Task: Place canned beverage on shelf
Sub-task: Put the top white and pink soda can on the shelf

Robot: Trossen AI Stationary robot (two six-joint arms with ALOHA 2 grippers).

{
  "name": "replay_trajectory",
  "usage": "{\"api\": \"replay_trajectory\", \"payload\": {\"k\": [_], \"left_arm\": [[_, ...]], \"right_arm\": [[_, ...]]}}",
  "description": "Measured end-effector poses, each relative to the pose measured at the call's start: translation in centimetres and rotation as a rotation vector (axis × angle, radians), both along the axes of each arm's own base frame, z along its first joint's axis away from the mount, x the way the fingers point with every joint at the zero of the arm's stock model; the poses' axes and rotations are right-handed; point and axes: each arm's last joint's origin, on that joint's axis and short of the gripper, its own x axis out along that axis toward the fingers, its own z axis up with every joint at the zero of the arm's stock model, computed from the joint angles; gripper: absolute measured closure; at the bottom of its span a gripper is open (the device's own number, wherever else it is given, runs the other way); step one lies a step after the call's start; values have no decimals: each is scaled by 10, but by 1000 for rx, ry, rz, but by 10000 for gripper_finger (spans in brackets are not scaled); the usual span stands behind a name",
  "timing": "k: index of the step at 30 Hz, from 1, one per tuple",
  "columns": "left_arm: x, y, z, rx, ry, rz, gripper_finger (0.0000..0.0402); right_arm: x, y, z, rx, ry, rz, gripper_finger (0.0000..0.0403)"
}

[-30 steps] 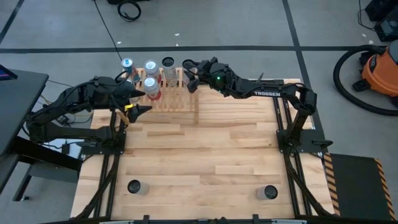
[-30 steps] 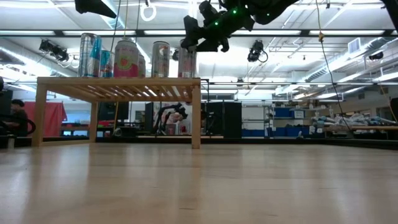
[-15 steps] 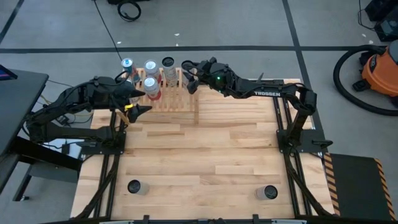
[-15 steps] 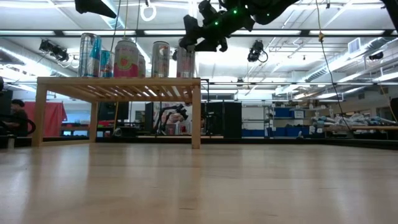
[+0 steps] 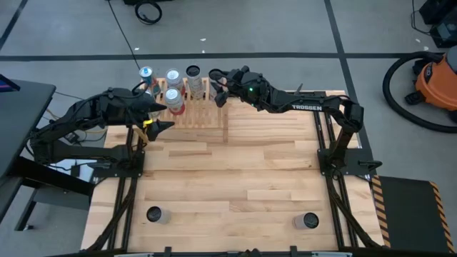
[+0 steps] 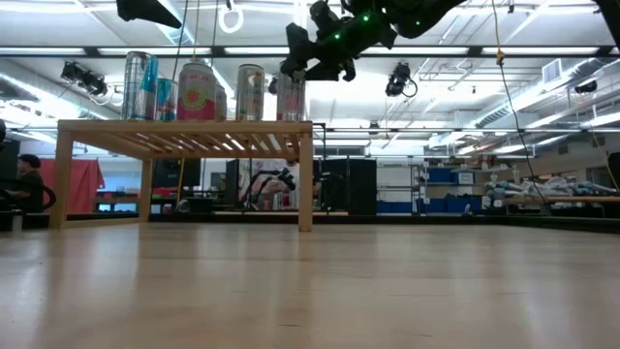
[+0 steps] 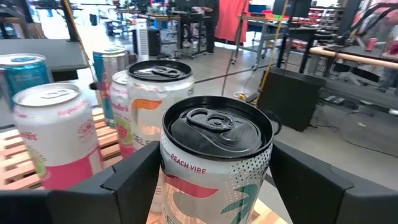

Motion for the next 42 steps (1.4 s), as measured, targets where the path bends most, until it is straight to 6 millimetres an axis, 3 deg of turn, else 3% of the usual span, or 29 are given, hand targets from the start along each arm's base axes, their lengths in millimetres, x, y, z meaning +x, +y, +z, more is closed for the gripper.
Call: {"api": "replay_trajectory", "payload": {"k": [16,32,42], "left_arm": [[0,0,0,0,0,0,12],[0,0,0,0,0,0,12],[0,0,0,0,0,-1,12]], "right_arm": [[0,0,0,-2,2,2,103],[1,1,1,2,-2,49,43],[-3,1,7,-47,16,10,36]]}}
